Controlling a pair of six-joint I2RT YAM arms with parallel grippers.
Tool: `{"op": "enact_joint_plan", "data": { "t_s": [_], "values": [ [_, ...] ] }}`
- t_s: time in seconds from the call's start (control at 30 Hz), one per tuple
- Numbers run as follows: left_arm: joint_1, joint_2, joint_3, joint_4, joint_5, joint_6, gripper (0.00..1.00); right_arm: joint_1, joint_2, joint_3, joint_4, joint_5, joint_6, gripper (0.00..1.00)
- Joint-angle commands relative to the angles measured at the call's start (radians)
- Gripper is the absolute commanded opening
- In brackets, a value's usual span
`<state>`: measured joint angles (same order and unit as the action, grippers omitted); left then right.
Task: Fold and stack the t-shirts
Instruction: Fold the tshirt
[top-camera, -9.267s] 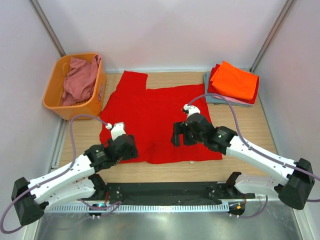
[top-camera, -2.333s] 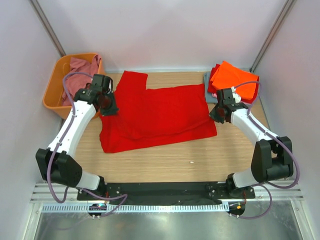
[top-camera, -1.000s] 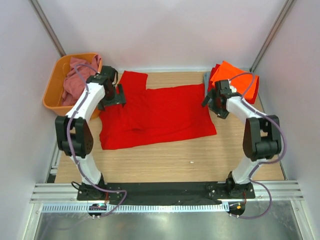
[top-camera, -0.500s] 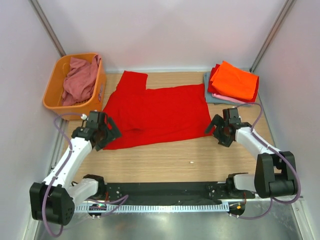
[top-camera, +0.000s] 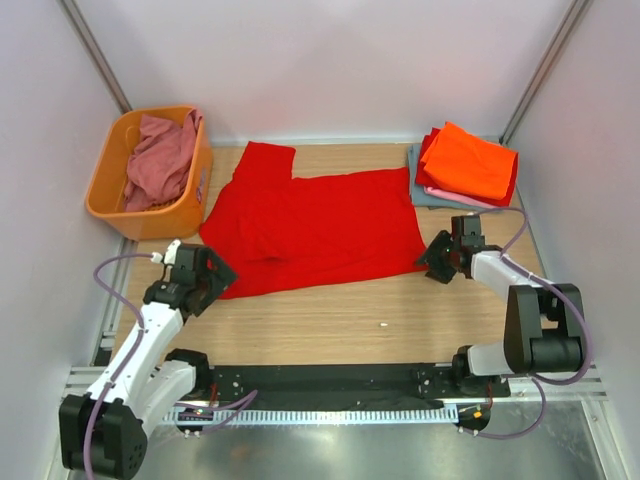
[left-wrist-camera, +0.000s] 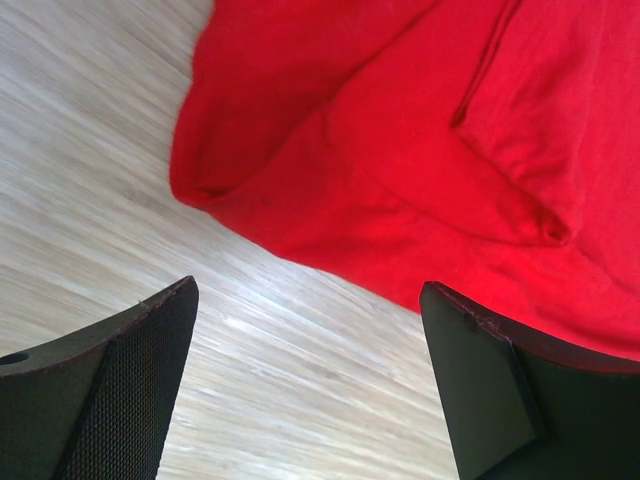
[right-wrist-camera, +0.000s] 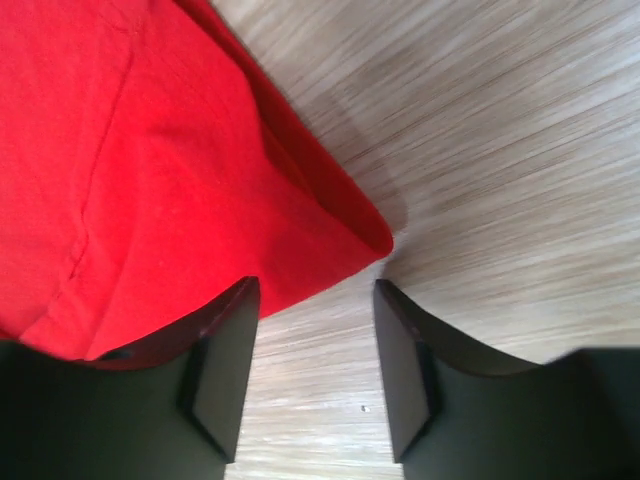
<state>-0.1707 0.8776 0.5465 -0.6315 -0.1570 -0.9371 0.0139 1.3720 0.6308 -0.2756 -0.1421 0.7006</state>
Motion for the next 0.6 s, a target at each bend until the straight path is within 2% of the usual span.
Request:
{"op": "enact_joint_plan", "data": {
  "t_s": [0.0,0.1,0.13,0.17,0.3,0.43,0.57],
  "values": [
    [0.003,-0.037,-0.023,0.027,-0.107,-0.061,0.92,0.0,0.033,-0.014,0.044,0.002,0.002,0.5],
    [0.008,-0.046,-0.046,0.024,-0.133,-0.092,0.91,0.0,0.026,-0.032,0.047,0.021,-0.001,0.37],
    [0.008,-0.046,-0.051,0.023,-0.139,-0.098,0.91,-0.002,0.021,-0.034,0.046,0.027,-0.003,0.25],
    [0.01,-0.043,-0.054,0.02,-0.147,-0.103,0.91,0.0,0.015,-0.036,0.041,0.033,-0.004,0.18],
    [0.01,-0.028,-0.071,0.012,-0.165,-0.132,0.91,0.0,0.007,-0.036,0.033,0.029,-0.013,0.02],
    [0.01,0.009,-0.097,0.045,-0.162,-0.147,0.87,0.0,-0.013,-0.036,0.019,0.015,-0.016,0.01],
    [0.01,0.04,-0.122,0.12,-0.171,-0.151,0.75,-0.002,-0.053,-0.04,-0.013,0.012,-0.027,0.01]
  ]
}}
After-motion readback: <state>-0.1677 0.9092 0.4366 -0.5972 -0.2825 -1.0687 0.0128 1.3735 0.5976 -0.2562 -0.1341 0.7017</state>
